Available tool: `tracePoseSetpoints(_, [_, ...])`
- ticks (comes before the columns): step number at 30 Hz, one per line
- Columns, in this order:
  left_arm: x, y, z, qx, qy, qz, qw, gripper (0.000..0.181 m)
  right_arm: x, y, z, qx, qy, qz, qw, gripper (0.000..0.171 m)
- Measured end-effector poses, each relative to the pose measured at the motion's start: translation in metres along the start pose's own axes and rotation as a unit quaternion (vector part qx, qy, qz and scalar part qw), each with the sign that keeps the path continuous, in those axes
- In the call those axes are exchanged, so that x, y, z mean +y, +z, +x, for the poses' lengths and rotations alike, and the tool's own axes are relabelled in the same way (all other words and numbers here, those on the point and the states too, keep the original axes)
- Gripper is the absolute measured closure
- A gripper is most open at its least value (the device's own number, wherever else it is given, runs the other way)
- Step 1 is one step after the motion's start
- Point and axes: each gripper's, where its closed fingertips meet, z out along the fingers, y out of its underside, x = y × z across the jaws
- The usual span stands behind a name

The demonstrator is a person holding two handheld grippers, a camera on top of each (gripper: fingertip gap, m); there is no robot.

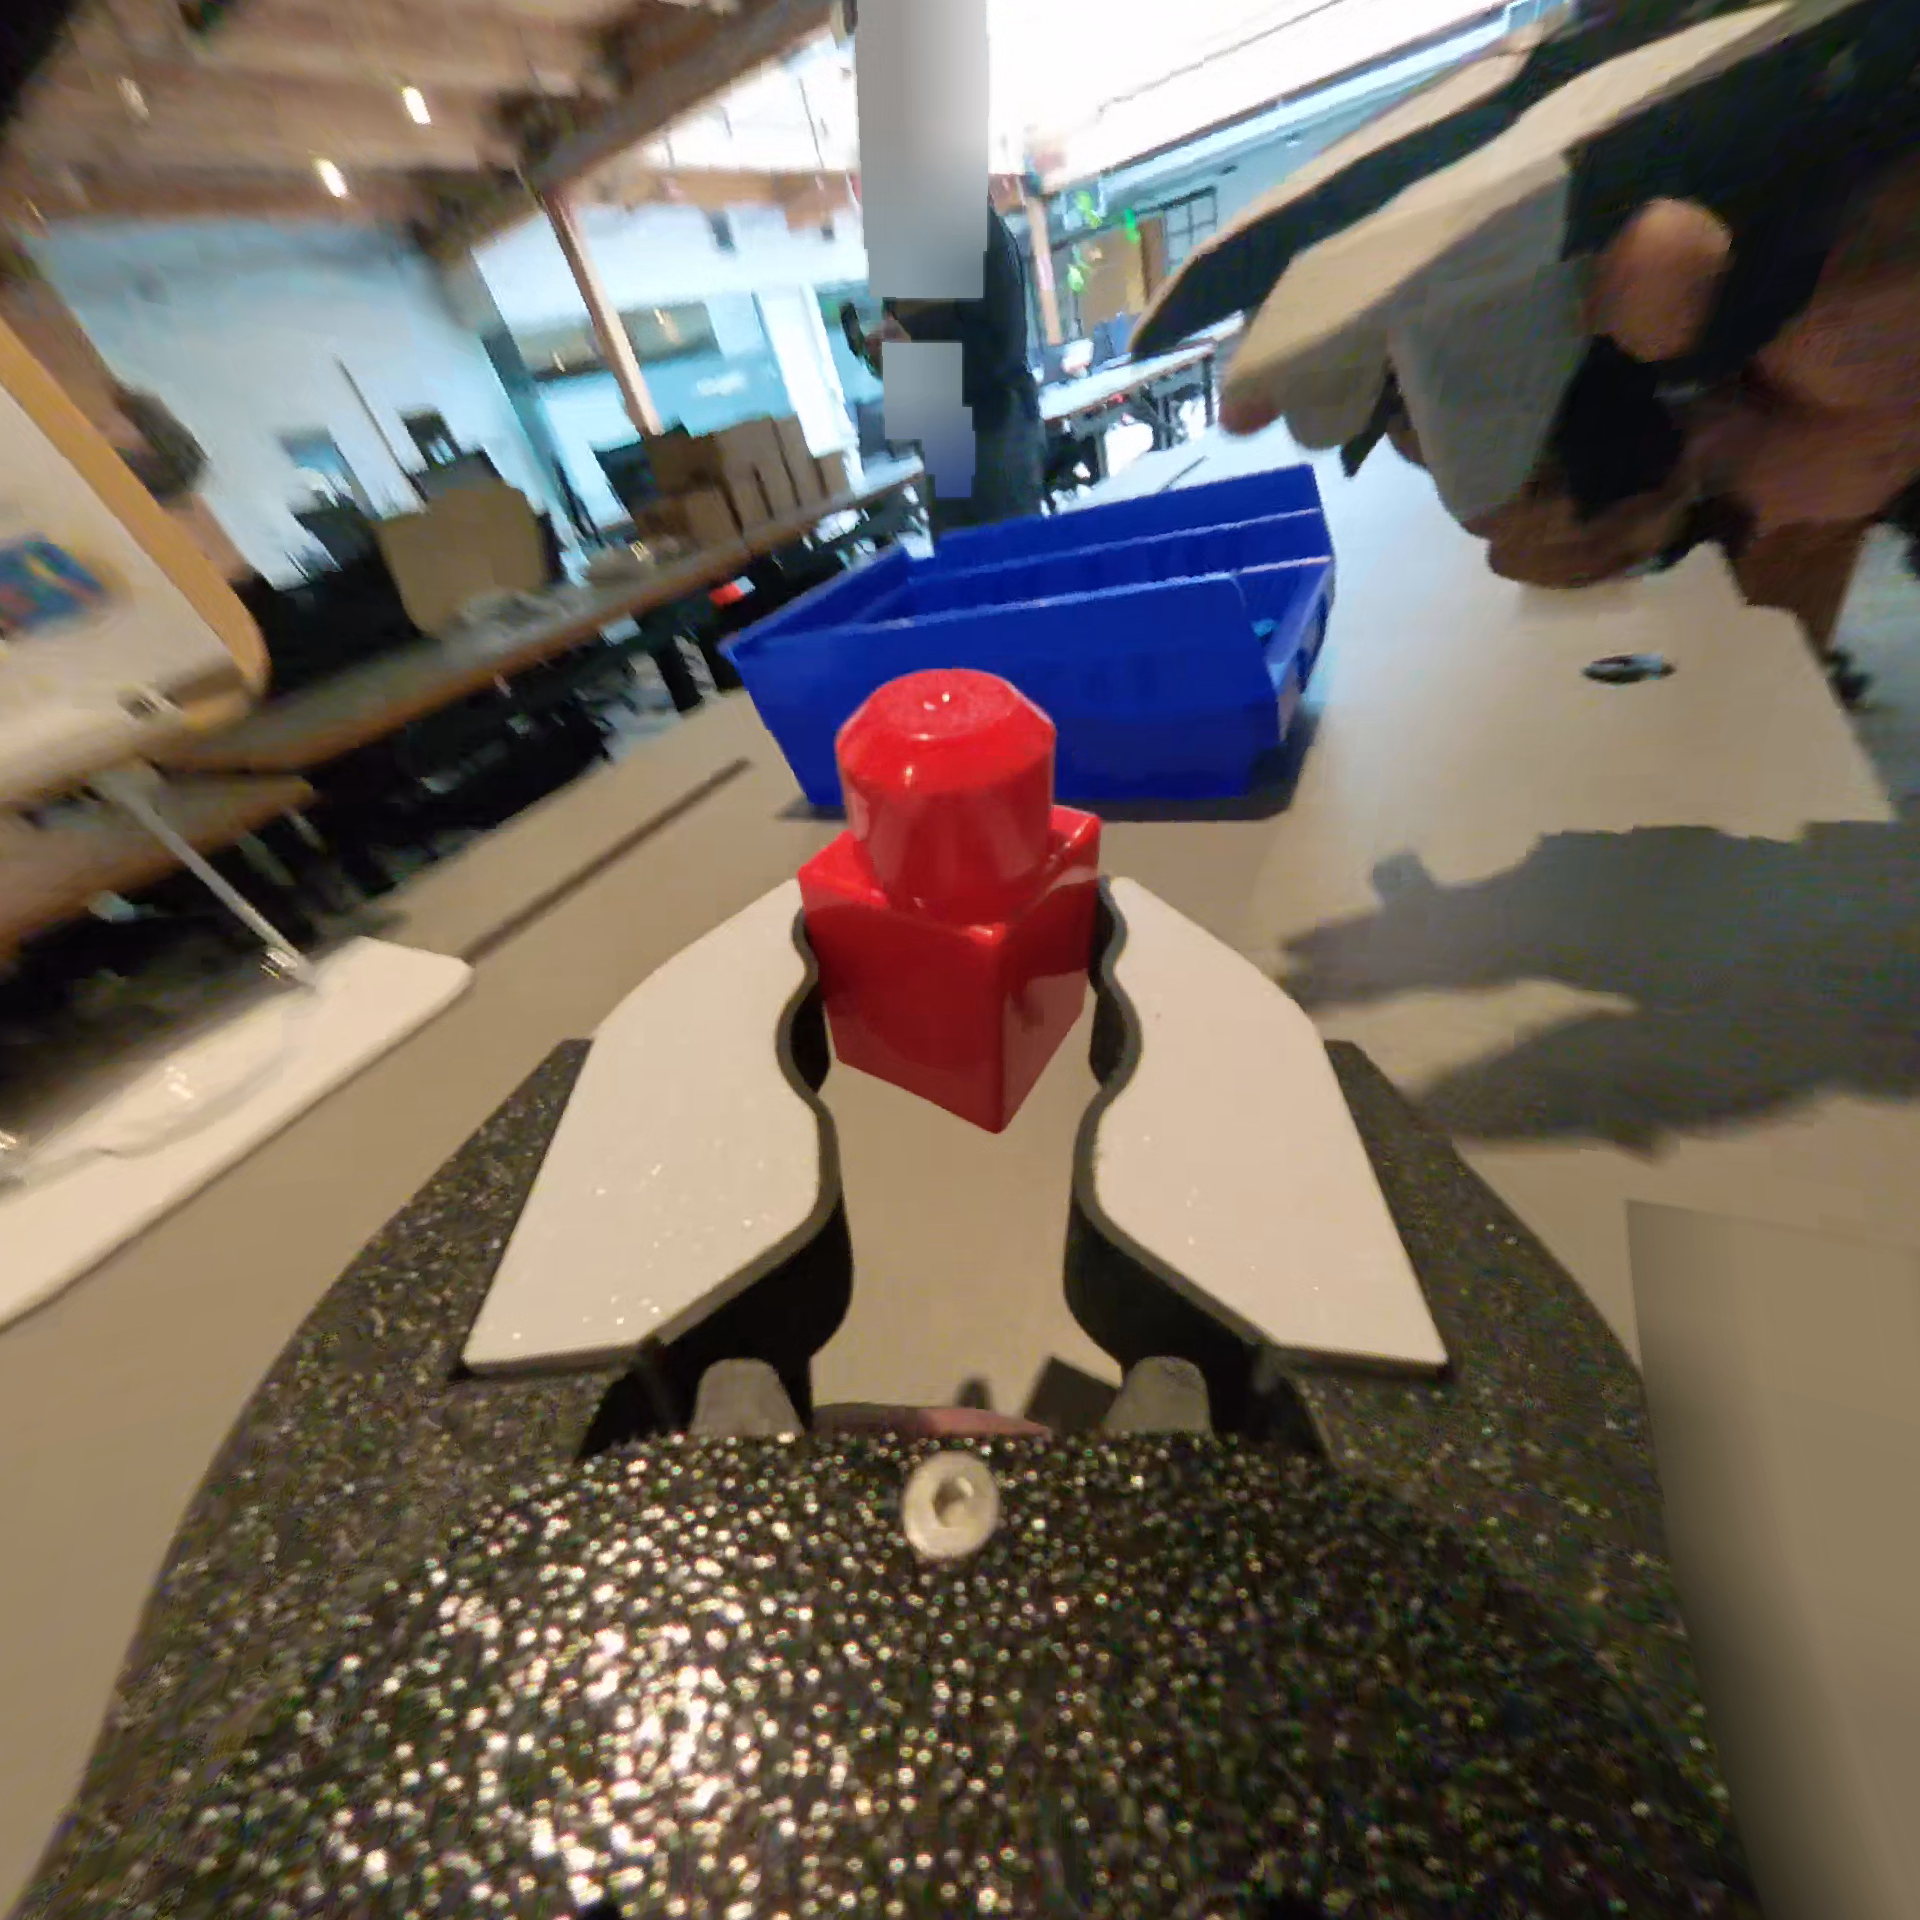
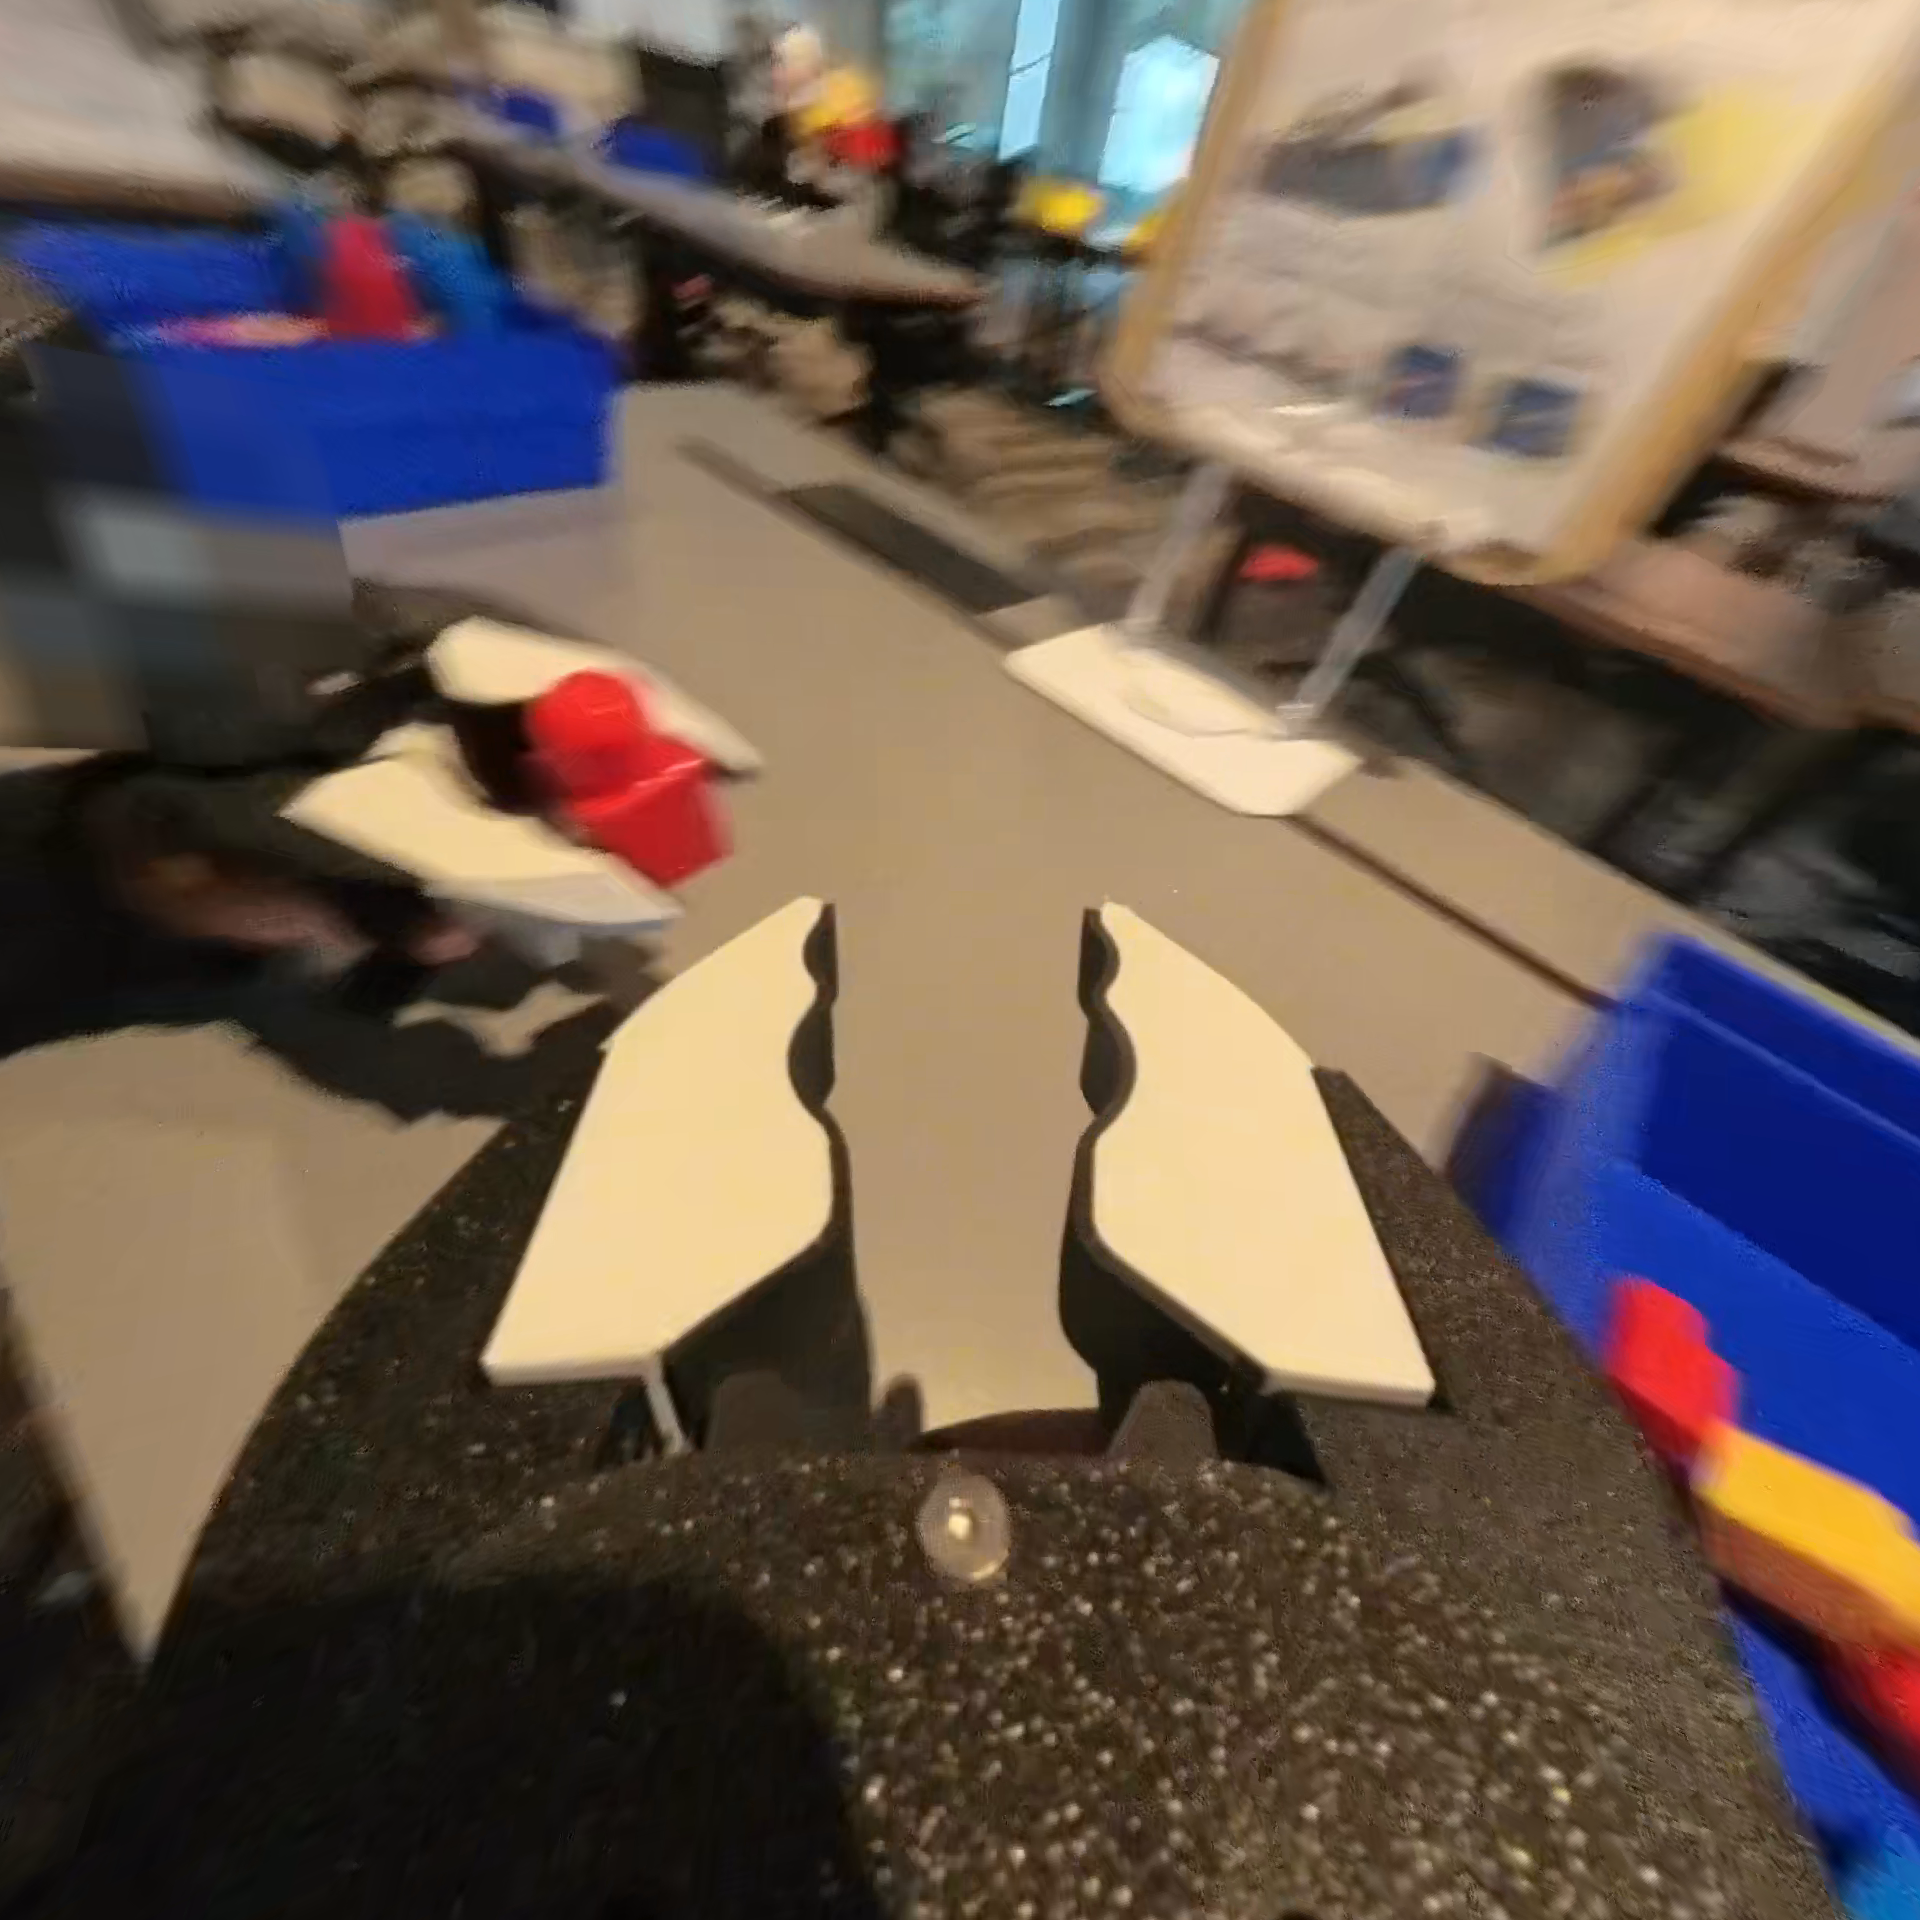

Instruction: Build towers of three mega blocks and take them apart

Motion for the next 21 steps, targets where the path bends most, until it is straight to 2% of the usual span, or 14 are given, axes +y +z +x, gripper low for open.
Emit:
tracePoseSetpoints(3, [-0.011,-0.005,0.003,-0.023,0.058,0.029,0.998,0.134,0.014,0.036,-0.073,-0.105,-0.03,-0.064,0.992,0.116])
tracePoseSetpoints(7, [-0.005,-0.011,-0.009,-0.087,0.144,0.002,0.986,0.134,0.019,0.069,-0.123,-0.16,0.014,-0.077,0.984,0.107])
tracePoseSetpoints(10, [-0.003,-0.011,-0.011,-0.117,0.213,-0.015,0.97,0.135,0.019,0.077,-0.126,-0.155,0.052,-0.078,0.984,0.103])
tracePoseSetpoints(14, [-0.006,-0.008,0.002,-0.107,0.265,-0.008,0.958,0.135,0.018,0.077,-0.119,-0.149,0.094,-0.072,0.982,0.106])
tracePoseSetpoints(18, [-0.008,-0.004,0.021,-0.096,0.334,0.0,0.938,0.135,0.031,0.081,-0.119,-0.143,0.092,-0.097,0.981,0.116])
tracePoseSetpoints(21, [-0.005,-0.002,0.022,-0.095,0.34,-0.006,0.936,0.136,0.037,0.082,-0.116,-0.129,0.075,-0.113,0.982,0.118])
